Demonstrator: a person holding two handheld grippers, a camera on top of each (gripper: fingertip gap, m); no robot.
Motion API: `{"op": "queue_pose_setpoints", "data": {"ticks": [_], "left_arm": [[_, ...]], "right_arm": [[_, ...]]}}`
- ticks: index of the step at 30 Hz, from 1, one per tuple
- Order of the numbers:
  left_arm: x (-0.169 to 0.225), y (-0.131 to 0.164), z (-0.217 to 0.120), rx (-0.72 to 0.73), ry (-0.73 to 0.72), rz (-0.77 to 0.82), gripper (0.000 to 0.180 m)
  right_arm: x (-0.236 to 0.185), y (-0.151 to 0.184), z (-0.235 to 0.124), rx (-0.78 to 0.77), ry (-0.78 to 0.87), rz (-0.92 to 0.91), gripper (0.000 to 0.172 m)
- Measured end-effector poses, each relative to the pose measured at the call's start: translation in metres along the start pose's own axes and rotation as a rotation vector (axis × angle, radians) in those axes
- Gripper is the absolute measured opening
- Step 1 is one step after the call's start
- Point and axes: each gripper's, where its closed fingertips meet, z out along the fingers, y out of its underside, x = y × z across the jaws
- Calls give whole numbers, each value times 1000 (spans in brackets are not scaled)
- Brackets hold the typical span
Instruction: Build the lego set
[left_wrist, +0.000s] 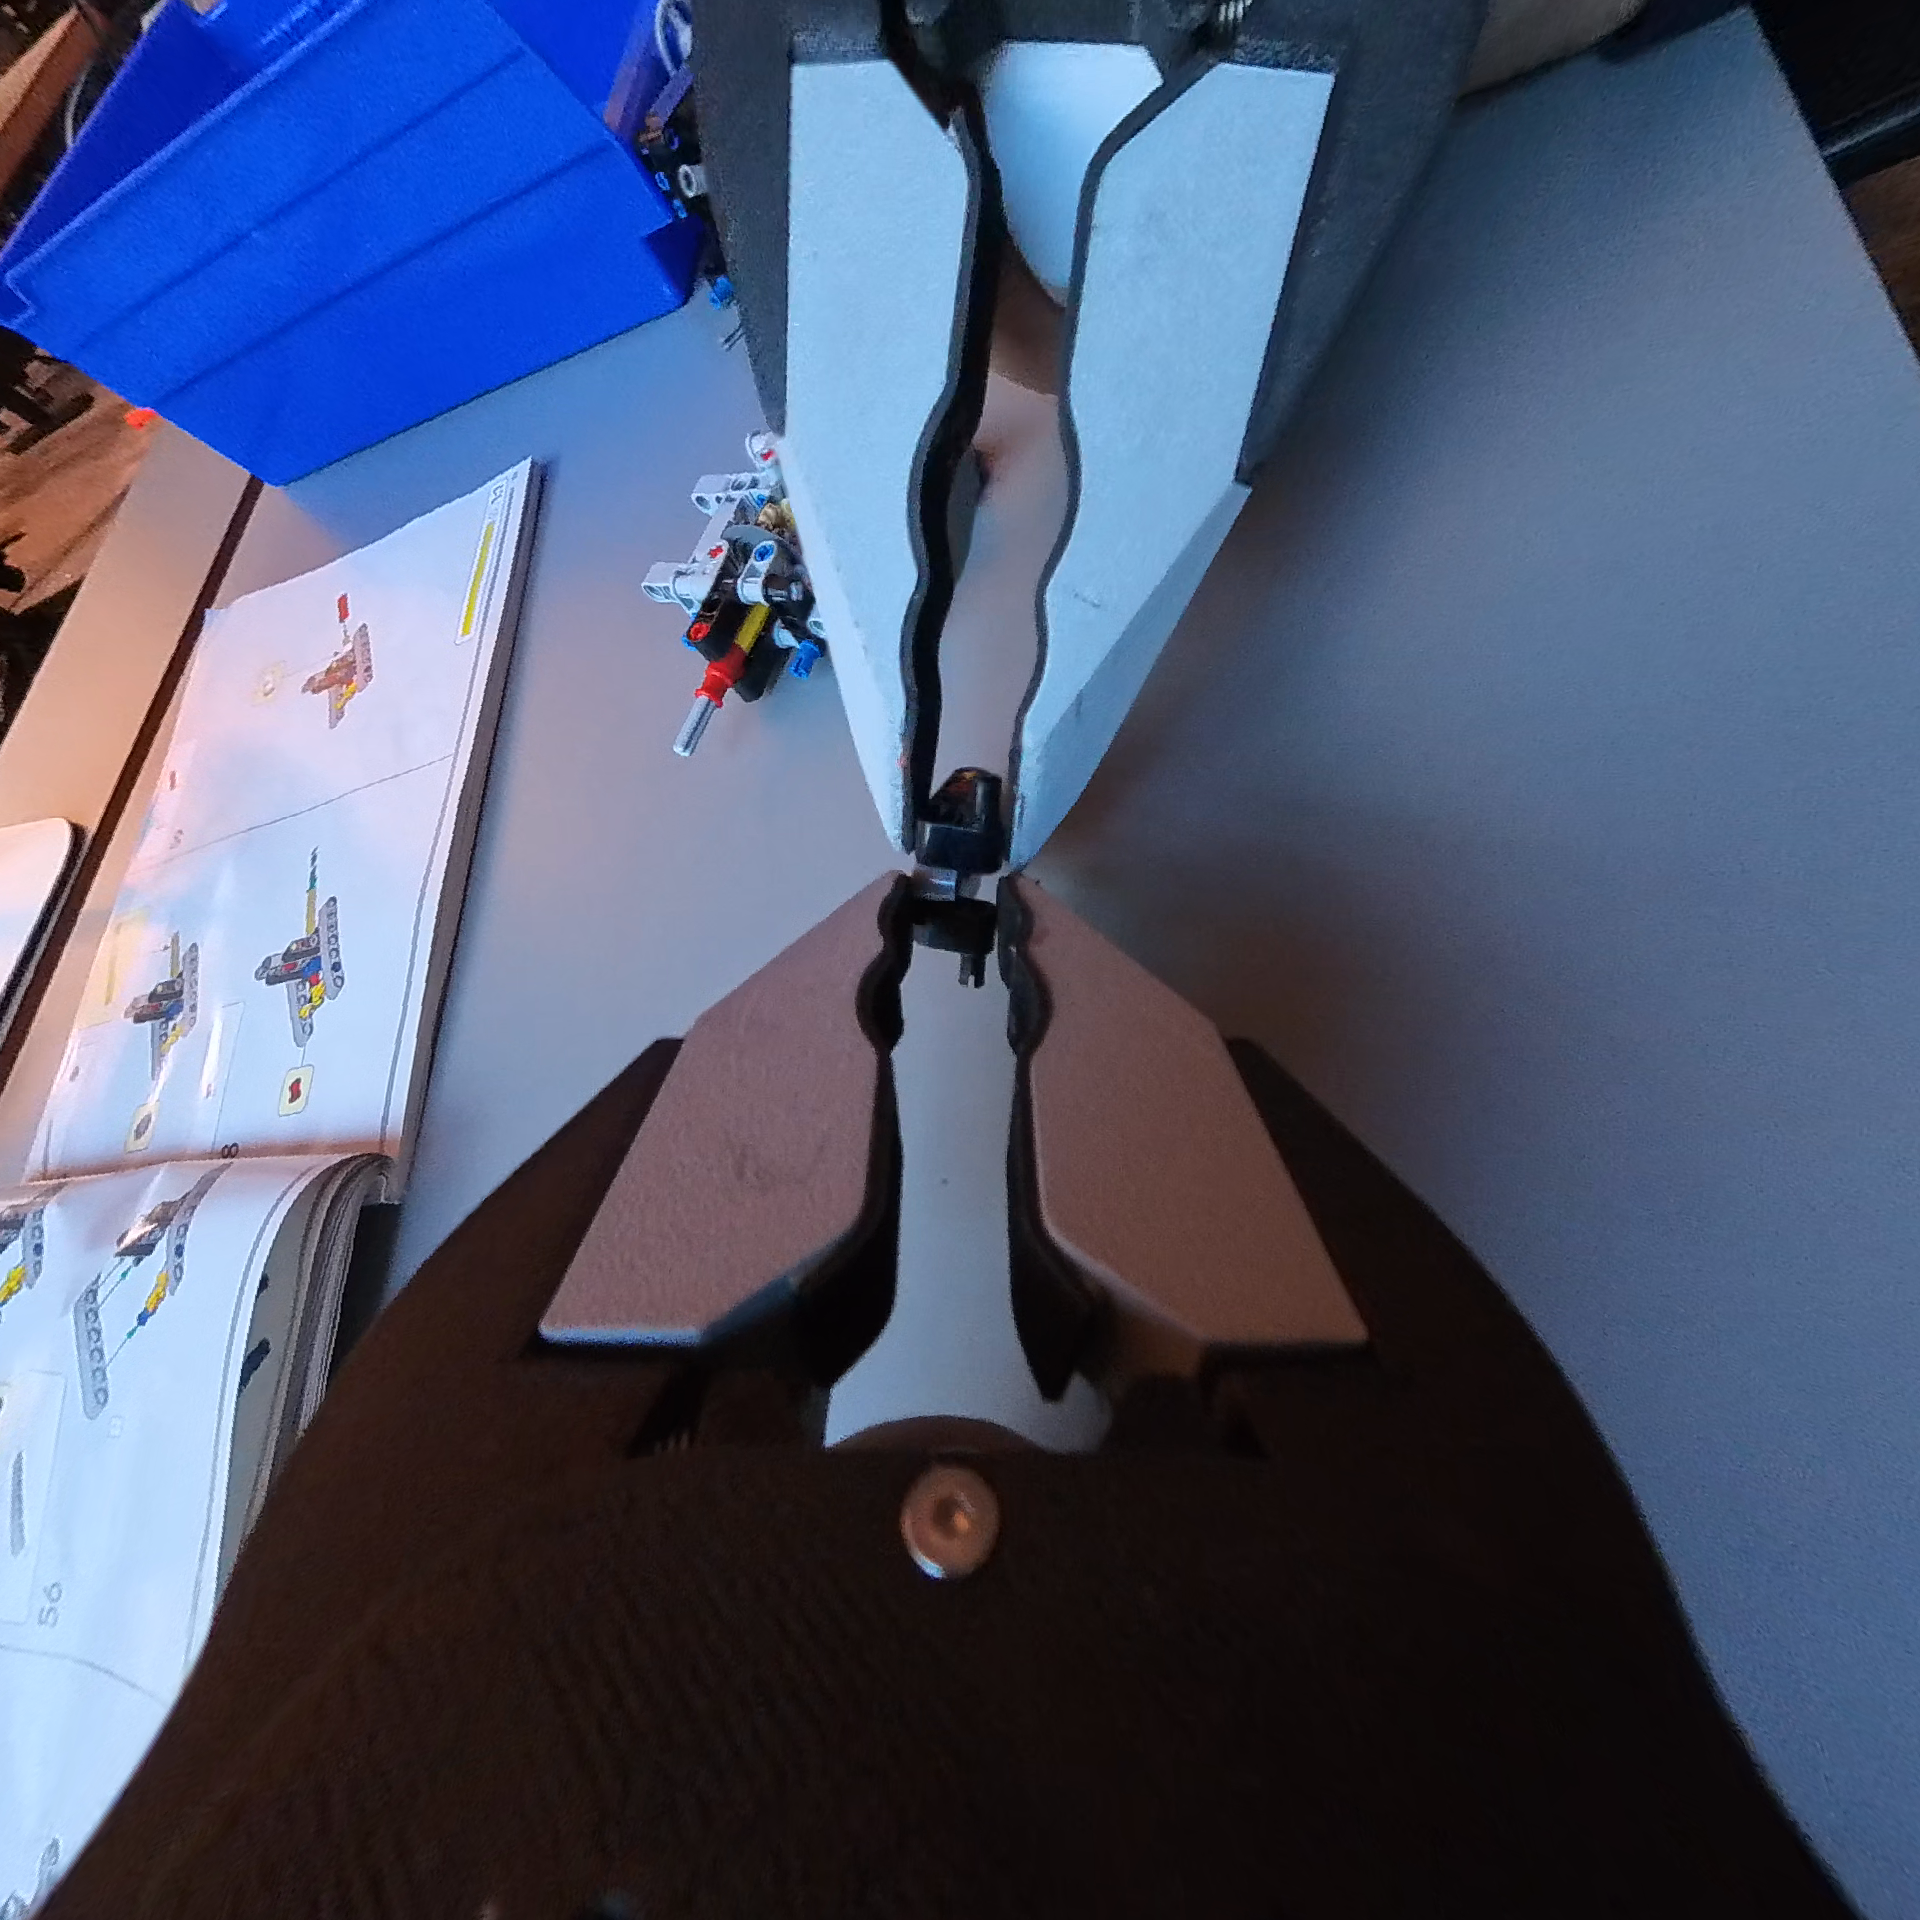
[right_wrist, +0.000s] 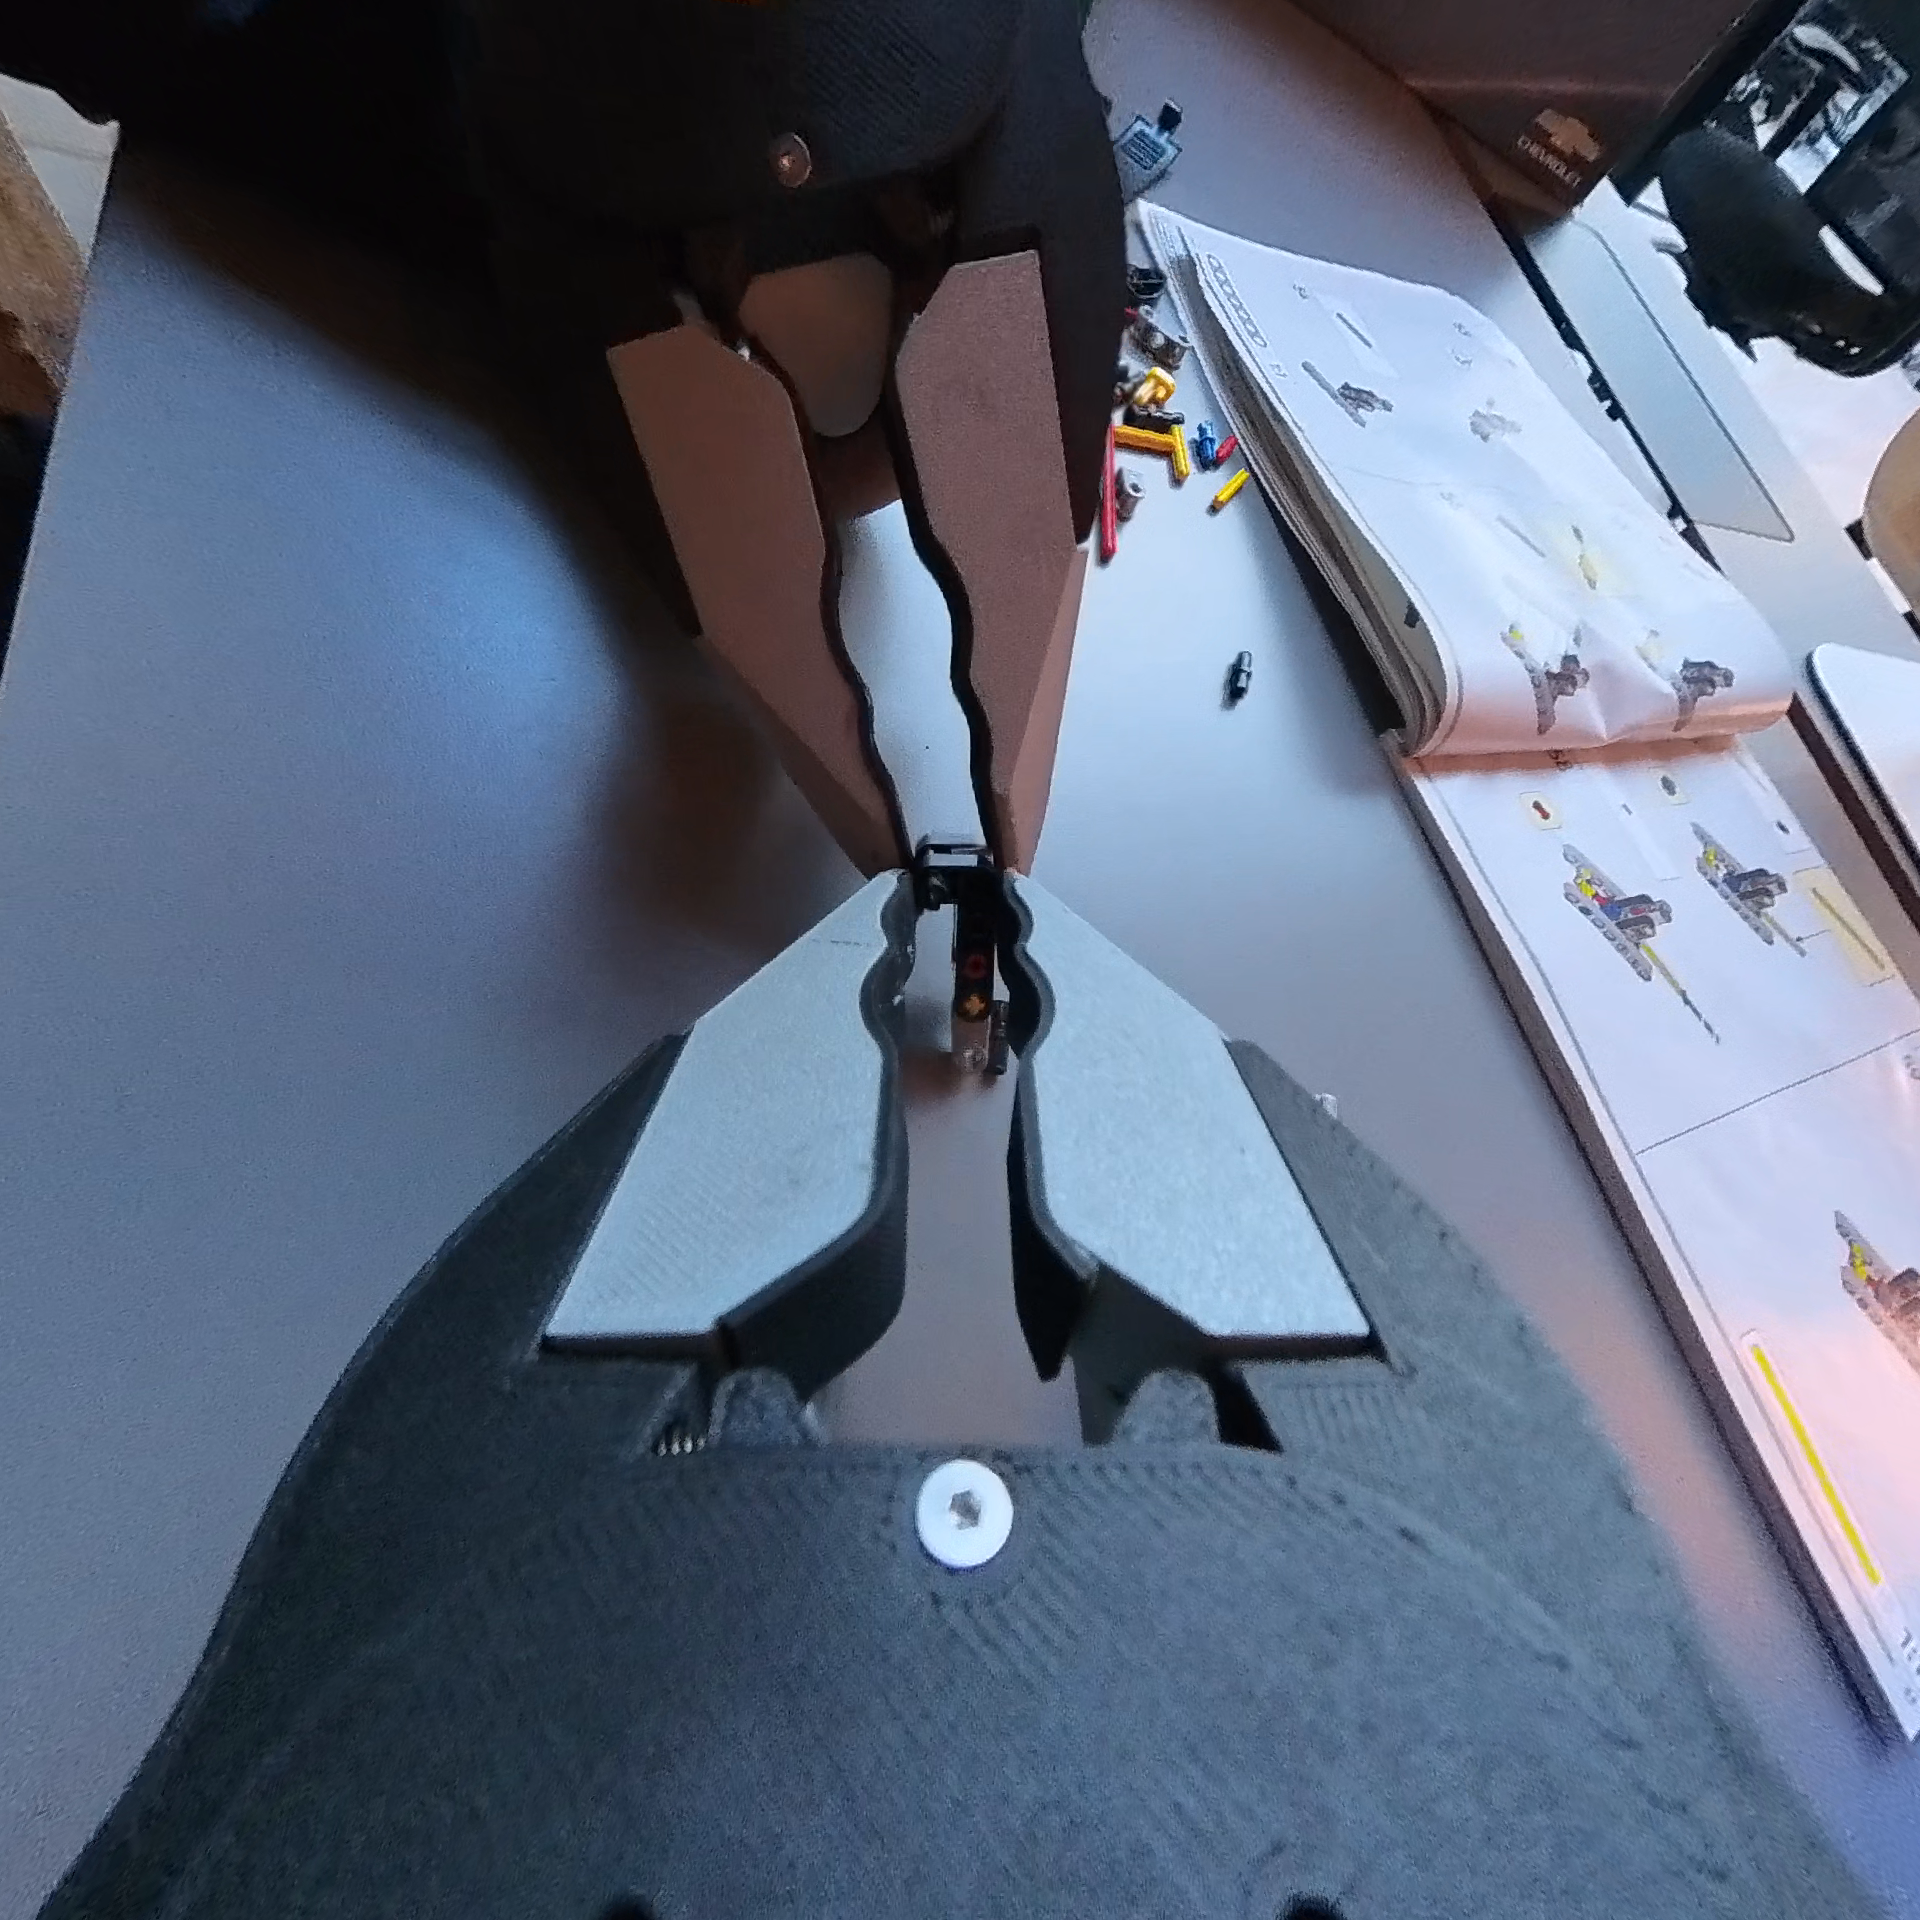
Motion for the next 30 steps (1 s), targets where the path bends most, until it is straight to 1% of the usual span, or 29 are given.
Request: {"op": "queue_pose_setpoints", "data": {"ticks": [4, 7, 12, 14, 16, 17, 19, 22, 24, 26, 28, 29, 30], "left_arm": [[0, 0, 0, 1, 3, -9, 13], [-2, -2, -1, 24, -2, -4, 13], [-6, 3, -5, 28, -25, 34, 13], [-9, 7, -8, 24, -37, 57, 13], [-8, 7, -13, 52, -35, 90, 13], [-8, 7, -15, 61, -40, 103, 13], [-12, 13, -17, 45, -59, 113, 13], [-15, 19, -22, 34, -84, 135, 13], [-17, 23, -23, 20, -107, 148, 13], [-20, 26, -23, 4, -136, 159, 13], [-22, 27, -22, -11, -153, 167, 13], [-22, 27, -20, -18, -160, 169, 13], [-22, 27, -19, -24, -166, 171, 13]], "right_arm": [[0, 0, 1, 18, -6, 2, 12], [2, -1, -1, 27, 12, -29, 12], [4, 2, -3, 16, 23, -50, 25], [7, 5, -4, 4, 41, -73, 26], [11, 12, -6, -25, 57, -78, 26], [11, 15, -6, -37, 55, -73, 25], [10, 21, -6, -62, 30, -51, 16], [14, 31, -7, -108, 44, -28, 13], [15, 35, -5, -127, 31, 17, 15], [12, 40, -1, -152, 1, 71, 24], [13, 40, 0, -158, 4, 95, 24], [14, 41, 1, -164, 9, 105, 22], [15, 43, 1, -173, 12, 114, 13]]}}
